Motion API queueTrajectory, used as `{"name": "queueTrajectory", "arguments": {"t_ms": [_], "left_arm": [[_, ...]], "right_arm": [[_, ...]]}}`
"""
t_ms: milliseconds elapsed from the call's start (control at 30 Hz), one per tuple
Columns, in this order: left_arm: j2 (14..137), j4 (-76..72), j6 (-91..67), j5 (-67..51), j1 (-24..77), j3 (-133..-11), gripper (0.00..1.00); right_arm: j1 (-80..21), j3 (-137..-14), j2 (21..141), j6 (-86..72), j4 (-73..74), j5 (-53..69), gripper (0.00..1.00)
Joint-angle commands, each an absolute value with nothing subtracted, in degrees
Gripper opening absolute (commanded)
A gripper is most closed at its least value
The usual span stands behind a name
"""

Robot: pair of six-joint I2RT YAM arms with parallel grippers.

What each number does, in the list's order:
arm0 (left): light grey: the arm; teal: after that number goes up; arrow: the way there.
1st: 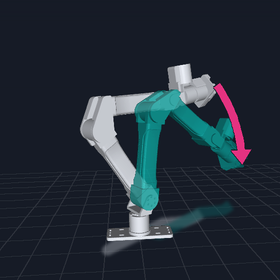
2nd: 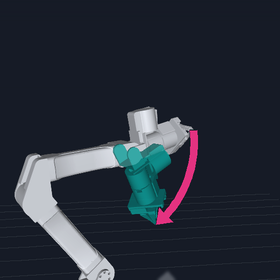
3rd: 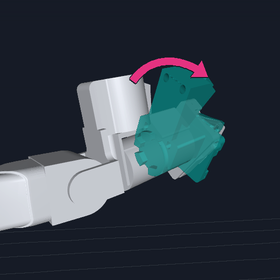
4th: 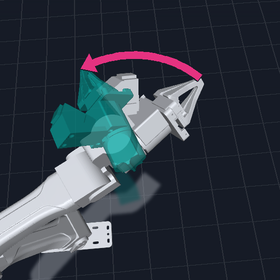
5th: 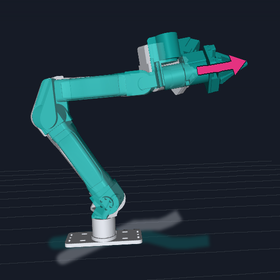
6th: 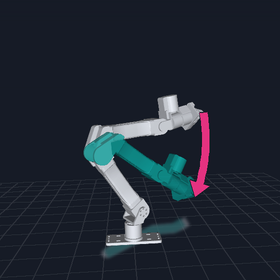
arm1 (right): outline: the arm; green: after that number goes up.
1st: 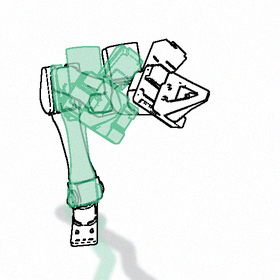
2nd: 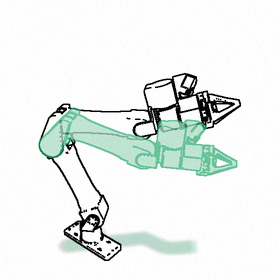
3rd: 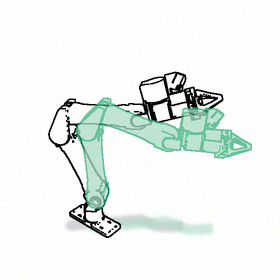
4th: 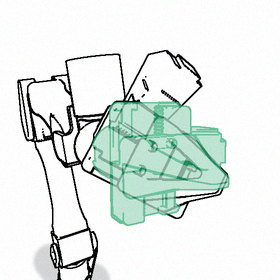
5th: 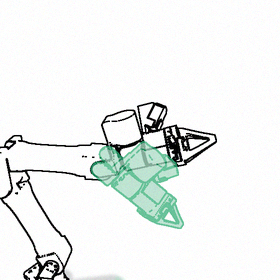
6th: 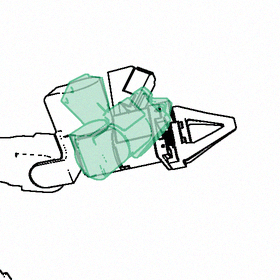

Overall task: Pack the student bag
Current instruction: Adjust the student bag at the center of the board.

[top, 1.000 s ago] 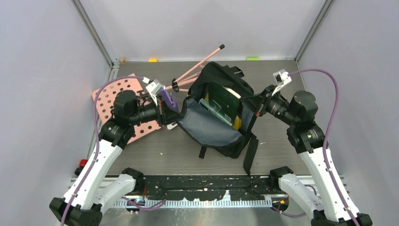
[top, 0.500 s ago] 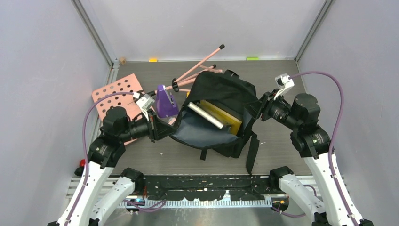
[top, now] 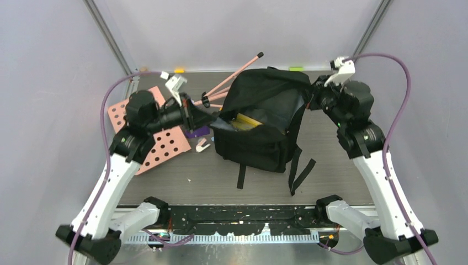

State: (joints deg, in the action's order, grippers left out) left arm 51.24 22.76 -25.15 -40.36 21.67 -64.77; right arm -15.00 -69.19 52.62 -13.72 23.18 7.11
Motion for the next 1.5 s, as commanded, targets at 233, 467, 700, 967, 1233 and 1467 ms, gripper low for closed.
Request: {"name": "queueTrajectory", "arguments": {"t_ms": [233, 467, 700, 967, 1233, 1467], "left_arm": [[70.67, 10.25, -17.06, -36.16, 38.62, -86.55, 0.00], [74.14, 6.39, -17.12, -34.74, 48.42, -85.01, 0.00], [75.00, 3.28, -17.43, -31.15, 58.57, -84.23, 0.00], [79.43, 4.51, -13.65, -25.63, 61.03, -85.12, 0.00], [94.02, 5.33, -11.56, -19.62, 58.50, -95.51, 0.00], [110.63, 1.72, -9.05, -22.97, 56.20, -111.19, 0.00]], "right_arm": [[-14.66, -88.43, 59.06, -5.88, 17.54, -22.92, 0.00], [-14.63, -78.05, 54.91, -6.56, 17.63, -31.86, 0.00], [-14.67, -67.36, 52.12, -8.75, 16.51, -34.95, 0.00], [-13.10, -70.14, 57.66, -9.80, 16.52, -39.62, 0.00], [-1.95, -80.24, 65.97, -10.31, 17.33, -41.69, 0.00], [10.72, -83.04, 63.33, -9.71, 19.20, -49.05, 0.00]]}}
